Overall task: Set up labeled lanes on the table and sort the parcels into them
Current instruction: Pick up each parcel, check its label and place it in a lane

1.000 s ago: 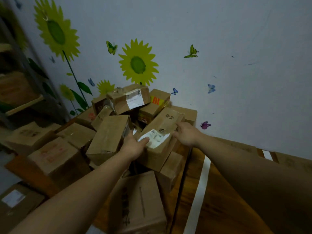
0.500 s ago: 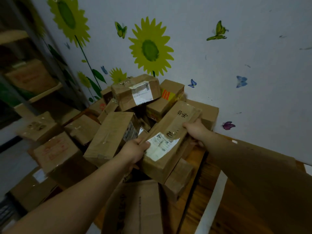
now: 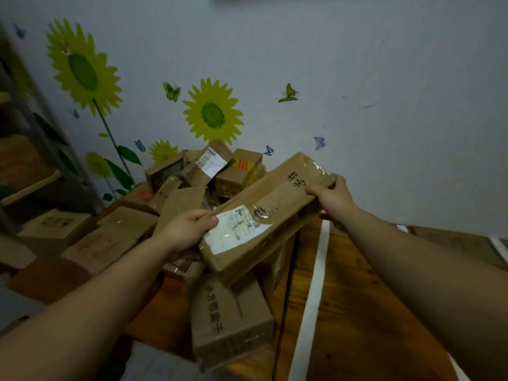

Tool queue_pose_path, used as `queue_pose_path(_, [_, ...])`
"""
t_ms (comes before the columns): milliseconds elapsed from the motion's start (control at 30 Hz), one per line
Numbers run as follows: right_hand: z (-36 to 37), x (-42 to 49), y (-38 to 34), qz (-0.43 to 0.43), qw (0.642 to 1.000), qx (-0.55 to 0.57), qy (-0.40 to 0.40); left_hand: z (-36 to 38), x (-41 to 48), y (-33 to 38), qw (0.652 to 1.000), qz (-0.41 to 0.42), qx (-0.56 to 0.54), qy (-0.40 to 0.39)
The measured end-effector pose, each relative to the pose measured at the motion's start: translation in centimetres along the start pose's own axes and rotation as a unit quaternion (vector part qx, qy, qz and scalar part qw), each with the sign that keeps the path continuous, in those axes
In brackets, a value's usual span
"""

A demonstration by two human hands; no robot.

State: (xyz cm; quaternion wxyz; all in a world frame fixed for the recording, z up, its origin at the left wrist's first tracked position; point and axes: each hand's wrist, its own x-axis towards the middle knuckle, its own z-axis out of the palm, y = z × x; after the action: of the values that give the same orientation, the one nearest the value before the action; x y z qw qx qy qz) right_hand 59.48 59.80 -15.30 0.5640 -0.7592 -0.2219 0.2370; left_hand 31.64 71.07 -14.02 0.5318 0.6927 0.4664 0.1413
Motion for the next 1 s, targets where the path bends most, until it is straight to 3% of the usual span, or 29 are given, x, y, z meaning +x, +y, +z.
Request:
queue_pose_path(133, [-2.0, -7.6, -0.3, -0.007, 0.992, 0.113, 0.059, -0.6, -3.2, 0.5, 0.989, 0.076, -0.071, 0.104])
queue_pose_path(233, [-3.3, -12.2, -0.9, 0.005, 0.973, 0.197, 0.123, -0.4, -5.8, 1.4, 0.959, 0.046, -0.187, 0.206])
queue_pose_path(367, [-6.7, -16.6, -2.4, -0.003, 0.934, 0.297, 0.198, 1.0, -9.0, 2.4, 0.943, 0.098, -0.311, 0.074])
queue_pose_path(433, [-8.6, -18.3, -2.6, -0.02, 0.922, 0.318, 0.22, 2.3, -10.4, 2.5, 0.946, 0.132, -0.294, -0.028])
queue_pose_path(500, [-10.6, -19.9, -2.2, -0.049, 0.928, 0.294, 0.225, 3.8, -11.5, 2.6, 0.949, 0.15, -0.265, -0.077])
queue_pose_path(733, [-21.0, -26.2, 1.1, -0.157, 0.953, 0.087, 0.245, 13.0, -16.1, 6.8, 0.934, 0.221, -0.279, -0.002])
queue_pose_path(1000, [-39.6, -34.1, 7.8, -0.157, 0.945, 0.002, 0.287, 30.6, -24.3, 11.2, 0.927, 0.237, -0.263, -0.121])
